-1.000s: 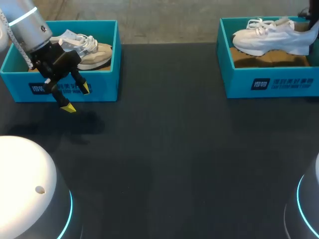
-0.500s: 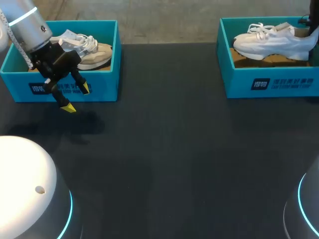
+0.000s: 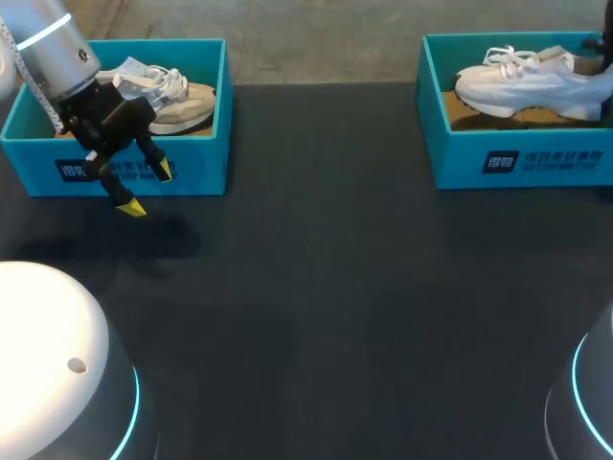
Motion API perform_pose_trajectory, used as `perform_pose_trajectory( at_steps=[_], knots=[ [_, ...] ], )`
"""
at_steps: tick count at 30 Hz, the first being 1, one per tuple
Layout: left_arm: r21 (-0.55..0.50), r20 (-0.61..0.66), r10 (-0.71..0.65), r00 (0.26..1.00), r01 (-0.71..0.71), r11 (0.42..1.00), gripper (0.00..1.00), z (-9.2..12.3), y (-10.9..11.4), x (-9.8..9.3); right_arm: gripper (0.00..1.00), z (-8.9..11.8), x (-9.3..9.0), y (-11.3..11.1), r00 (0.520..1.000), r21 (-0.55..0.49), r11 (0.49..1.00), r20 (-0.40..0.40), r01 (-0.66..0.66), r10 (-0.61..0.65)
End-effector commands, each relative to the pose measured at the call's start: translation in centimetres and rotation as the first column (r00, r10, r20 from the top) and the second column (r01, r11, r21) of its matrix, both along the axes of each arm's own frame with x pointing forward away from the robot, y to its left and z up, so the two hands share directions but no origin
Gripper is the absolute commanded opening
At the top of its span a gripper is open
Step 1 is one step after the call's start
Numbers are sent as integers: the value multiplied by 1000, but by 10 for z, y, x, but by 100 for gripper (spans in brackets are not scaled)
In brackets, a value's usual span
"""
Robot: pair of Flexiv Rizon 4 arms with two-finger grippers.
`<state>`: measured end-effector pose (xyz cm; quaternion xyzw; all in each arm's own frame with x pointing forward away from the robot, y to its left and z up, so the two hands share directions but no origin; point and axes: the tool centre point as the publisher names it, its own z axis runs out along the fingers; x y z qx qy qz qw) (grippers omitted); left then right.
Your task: Take the shoe out of the shoebox, open the shoe tongue, remove and reinsert the insole, then place the shoe into the shoebox
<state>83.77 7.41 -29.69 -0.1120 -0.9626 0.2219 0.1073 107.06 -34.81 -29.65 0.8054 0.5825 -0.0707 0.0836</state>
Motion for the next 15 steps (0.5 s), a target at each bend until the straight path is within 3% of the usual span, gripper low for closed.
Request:
perform_pose_trajectory(
  at_steps=[1, 15],
  knots=[
    [-1, 1, -1, 1000, 1, 1000, 100, -1, 1, 0, 0, -2, -10, 0, 1000, 3, 1000, 9, -2, 2],
    [-1, 1, -1, 1000, 1, 1000, 100, -1, 1, 0, 0, -13, -32, -2, 1000, 18, 1000, -6, -22, 22]
  ],
)
